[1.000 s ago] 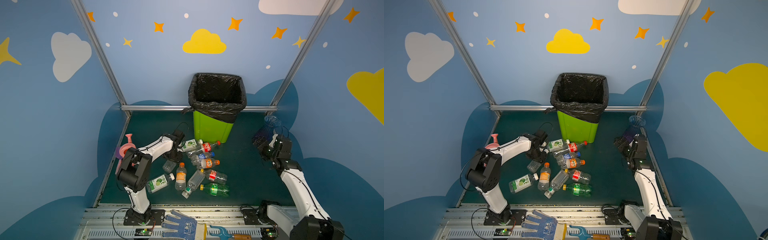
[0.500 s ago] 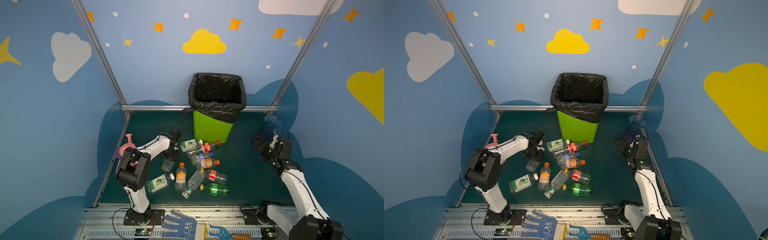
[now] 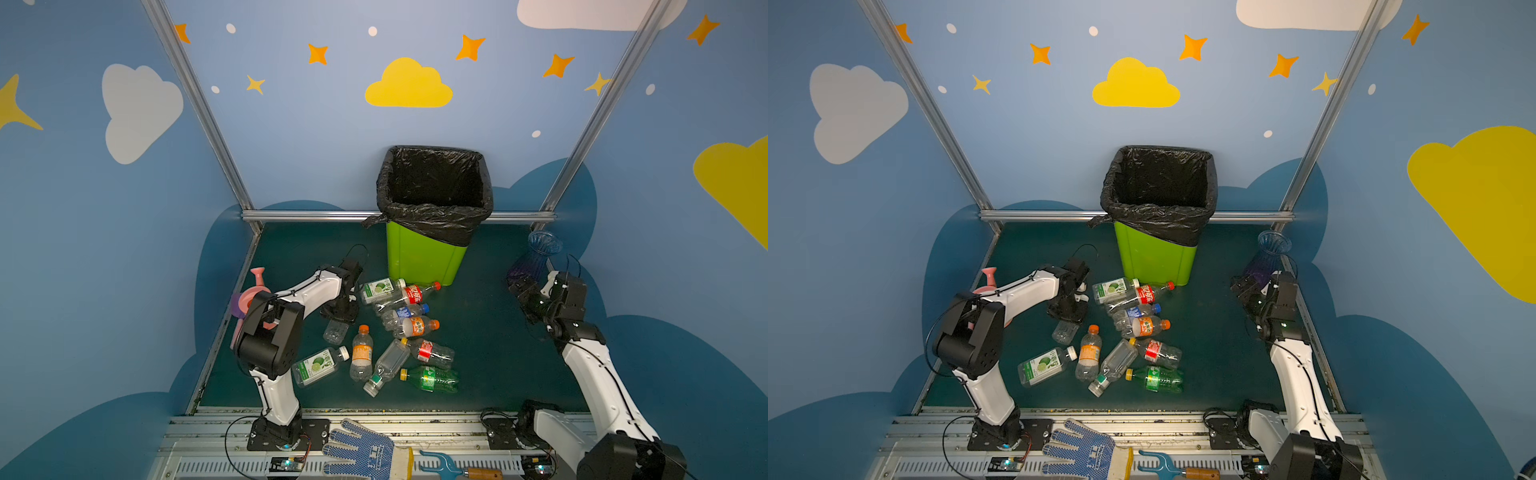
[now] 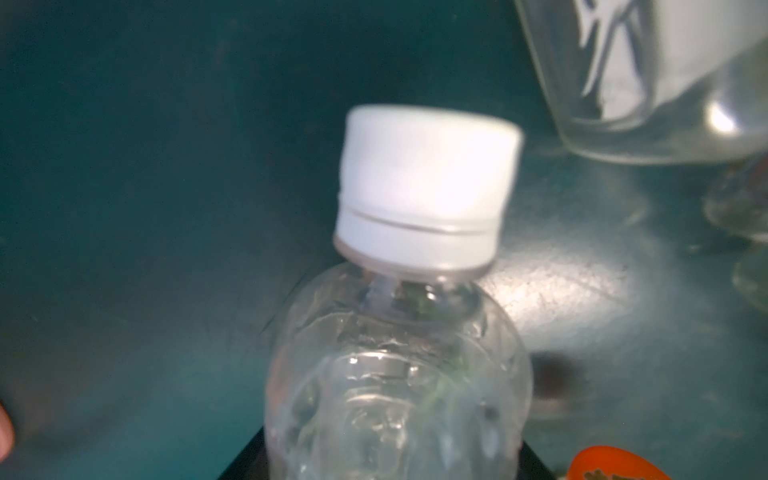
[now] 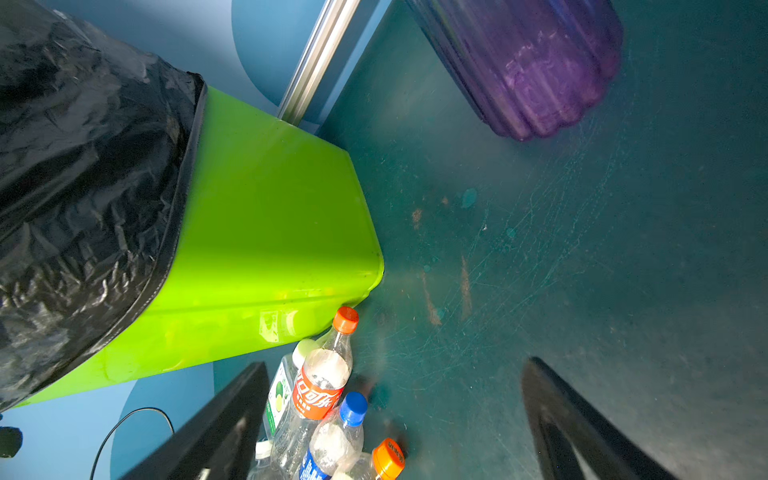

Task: Throw the plastic bottles in the bin
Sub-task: 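Lift the water bottle with the left gripper over the bin and open it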

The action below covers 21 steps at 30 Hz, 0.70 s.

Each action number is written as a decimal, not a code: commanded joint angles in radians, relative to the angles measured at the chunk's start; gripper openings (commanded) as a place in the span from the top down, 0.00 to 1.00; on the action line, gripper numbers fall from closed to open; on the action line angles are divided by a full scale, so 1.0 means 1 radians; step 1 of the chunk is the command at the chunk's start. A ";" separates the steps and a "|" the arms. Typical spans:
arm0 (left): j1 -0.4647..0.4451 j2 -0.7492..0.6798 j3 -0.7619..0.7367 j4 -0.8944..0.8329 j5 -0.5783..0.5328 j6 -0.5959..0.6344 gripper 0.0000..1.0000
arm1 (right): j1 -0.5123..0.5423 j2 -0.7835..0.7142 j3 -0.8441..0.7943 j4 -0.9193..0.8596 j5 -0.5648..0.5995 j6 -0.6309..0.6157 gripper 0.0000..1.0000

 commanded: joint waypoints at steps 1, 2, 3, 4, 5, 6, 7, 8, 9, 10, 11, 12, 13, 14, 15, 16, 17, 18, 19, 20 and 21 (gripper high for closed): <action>0.023 -0.018 0.016 0.018 0.062 -0.008 0.48 | -0.010 -0.019 -0.014 -0.002 -0.006 -0.001 0.06; 0.032 -0.034 0.013 0.029 0.076 -0.015 0.51 | -0.012 -0.021 -0.014 -0.004 -0.006 -0.001 0.06; 0.043 -0.057 0.012 0.039 0.088 -0.023 0.54 | -0.015 -0.021 -0.014 -0.005 -0.007 0.000 0.07; 0.055 -0.083 0.013 0.050 0.096 -0.031 0.55 | -0.017 -0.021 -0.014 -0.004 -0.008 -0.001 0.07; 0.065 -0.108 0.014 0.057 0.102 -0.034 0.56 | -0.020 -0.021 -0.015 -0.004 -0.008 -0.001 0.07; 0.077 -0.136 0.018 0.065 0.105 -0.039 0.56 | -0.022 -0.020 -0.015 -0.002 -0.010 0.001 0.07; 0.091 -0.168 0.028 0.070 0.106 -0.040 0.57 | -0.023 -0.018 -0.016 0.000 -0.012 0.001 0.07; 0.103 -0.197 0.041 0.074 0.108 -0.038 0.57 | -0.025 -0.016 -0.015 0.002 -0.013 0.002 0.07; 0.116 -0.232 0.065 0.079 0.104 -0.038 0.57 | -0.027 -0.014 -0.015 0.006 -0.016 0.006 0.07; 0.133 -0.269 0.094 0.085 0.095 -0.037 0.57 | -0.029 -0.012 -0.014 0.010 -0.020 0.008 0.07; 0.149 -0.299 0.126 0.094 0.087 -0.036 0.57 | -0.029 -0.010 -0.014 0.014 -0.023 0.010 0.06; 0.172 -0.332 0.169 0.104 0.084 -0.035 0.56 | -0.031 -0.010 -0.014 0.017 -0.024 0.011 0.07; 0.198 -0.364 0.214 0.122 0.087 -0.032 0.56 | -0.033 -0.011 -0.012 0.018 -0.026 0.012 0.07; 0.216 -0.390 0.255 0.147 0.096 -0.032 0.56 | -0.034 -0.013 -0.012 0.018 -0.026 0.011 0.07; 0.249 -0.420 0.300 0.181 0.109 -0.036 0.56 | -0.037 -0.017 -0.011 0.017 -0.026 0.011 0.07; 0.276 -0.449 0.340 0.226 0.124 -0.048 0.56 | -0.040 -0.023 -0.012 0.014 -0.026 0.010 0.06; 0.297 -0.471 0.370 0.272 0.137 -0.063 0.56 | -0.044 -0.029 -0.012 0.012 -0.026 0.009 0.07; 0.316 -0.497 0.393 0.336 0.148 -0.092 0.54 | -0.048 -0.037 -0.014 0.007 -0.026 0.007 0.07; 0.328 -0.518 0.404 0.429 0.166 -0.119 0.54 | -0.053 -0.047 -0.017 0.002 -0.025 0.007 0.07; 0.334 -0.531 0.405 0.502 0.181 -0.141 0.53 | -0.057 -0.056 -0.020 0.000 -0.026 0.005 0.06; 0.336 -0.540 0.412 0.588 0.199 -0.170 0.52 | -0.063 -0.067 -0.024 -0.003 -0.025 0.004 0.07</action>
